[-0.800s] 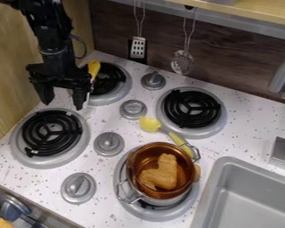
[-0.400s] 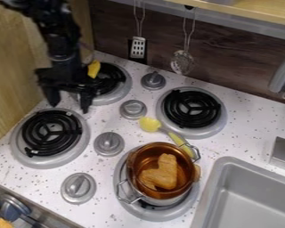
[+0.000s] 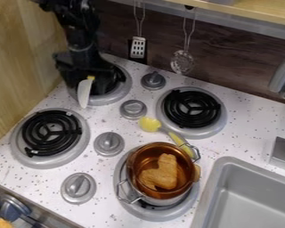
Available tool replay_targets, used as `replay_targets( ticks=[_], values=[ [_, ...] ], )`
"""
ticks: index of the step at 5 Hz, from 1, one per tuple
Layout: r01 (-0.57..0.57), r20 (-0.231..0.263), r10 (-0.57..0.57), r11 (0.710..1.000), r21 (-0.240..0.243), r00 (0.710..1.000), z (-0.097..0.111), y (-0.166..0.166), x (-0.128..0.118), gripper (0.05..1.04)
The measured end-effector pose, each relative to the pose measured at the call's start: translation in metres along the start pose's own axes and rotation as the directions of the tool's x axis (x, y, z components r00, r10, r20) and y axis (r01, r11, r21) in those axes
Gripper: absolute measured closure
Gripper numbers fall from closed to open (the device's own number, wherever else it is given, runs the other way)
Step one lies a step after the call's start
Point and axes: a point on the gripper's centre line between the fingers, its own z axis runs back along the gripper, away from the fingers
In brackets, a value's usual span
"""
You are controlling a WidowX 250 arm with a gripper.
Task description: Move the yellow knife near the mettalic pot
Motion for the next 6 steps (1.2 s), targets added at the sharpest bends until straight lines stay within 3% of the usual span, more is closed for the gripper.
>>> replay_targets(
  ticks=[1,2,3,4,5,6],
  values=[
    [0.021,0.090,-0.015,0.997,-0.074,0.996,-0.025,-0.010,0.023,0.085],
    [0.016,0.182,0.003,0.995,-0.103,0.983,-0.036,-0.002,0.043,0.085],
    [0.014,0.218,0.006,0.996,-0.088,0.976,-0.048,0.000,0.045,0.085],
    [0.023,0.178,-0.023,1.000,0.003,0.984,-0.045,0.014,0.047,0.085],
    [0.100,0.140,-0.109,0.993,0.069,0.984,-0.038,0.019,0.056,0.085],
    [0.102,0.146,-0.109,0.993,0.052,0.983,-0.045,0.019,0.058,0.085]
  ],
)
